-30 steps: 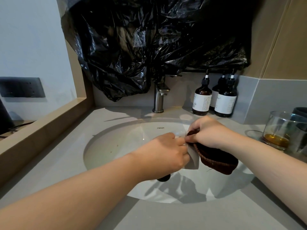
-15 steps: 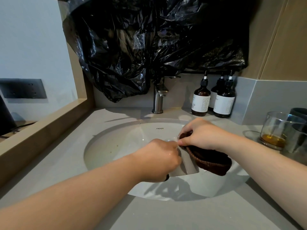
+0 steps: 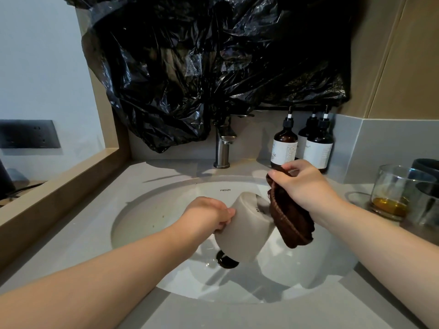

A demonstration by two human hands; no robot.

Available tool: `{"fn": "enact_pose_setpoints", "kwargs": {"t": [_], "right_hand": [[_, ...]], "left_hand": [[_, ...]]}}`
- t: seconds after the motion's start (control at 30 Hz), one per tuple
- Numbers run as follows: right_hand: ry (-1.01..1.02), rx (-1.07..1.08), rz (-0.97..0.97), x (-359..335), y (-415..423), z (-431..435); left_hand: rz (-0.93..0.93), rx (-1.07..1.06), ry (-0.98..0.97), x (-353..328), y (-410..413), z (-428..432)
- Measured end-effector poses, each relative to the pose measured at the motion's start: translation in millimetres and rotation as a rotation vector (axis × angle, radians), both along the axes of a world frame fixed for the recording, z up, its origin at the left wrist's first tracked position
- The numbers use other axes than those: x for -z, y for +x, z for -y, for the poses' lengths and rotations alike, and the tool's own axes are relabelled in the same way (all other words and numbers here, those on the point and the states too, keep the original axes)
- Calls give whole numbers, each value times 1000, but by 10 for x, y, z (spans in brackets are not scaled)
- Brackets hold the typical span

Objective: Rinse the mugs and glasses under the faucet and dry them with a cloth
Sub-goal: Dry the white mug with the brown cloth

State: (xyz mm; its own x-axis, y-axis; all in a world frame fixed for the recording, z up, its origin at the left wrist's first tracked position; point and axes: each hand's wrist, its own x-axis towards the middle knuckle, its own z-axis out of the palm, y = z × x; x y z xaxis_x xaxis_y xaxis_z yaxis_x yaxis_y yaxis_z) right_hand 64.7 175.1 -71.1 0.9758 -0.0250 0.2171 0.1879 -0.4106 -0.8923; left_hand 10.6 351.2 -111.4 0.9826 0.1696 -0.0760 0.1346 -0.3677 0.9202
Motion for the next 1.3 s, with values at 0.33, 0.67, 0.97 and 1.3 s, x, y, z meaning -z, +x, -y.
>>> {"fn": "enact_pose_setpoints", "kwargs": {"t": [0.33, 0.67, 0.97, 1.3], "right_hand": [[-462, -459, 179, -30, -330, -101], [-453, -130, 428, 76, -306, -138], [-423, -412, 470, 25, -315, -101], [-328, -318, 398, 8, -174, -7]], "left_hand": [[229, -100, -157, 4, -72, -91], [315, -7, -55, -8, -173, 4], [261, -82, -171, -10, -144, -21], [244, -30, -151, -19, -165, 10]]}}
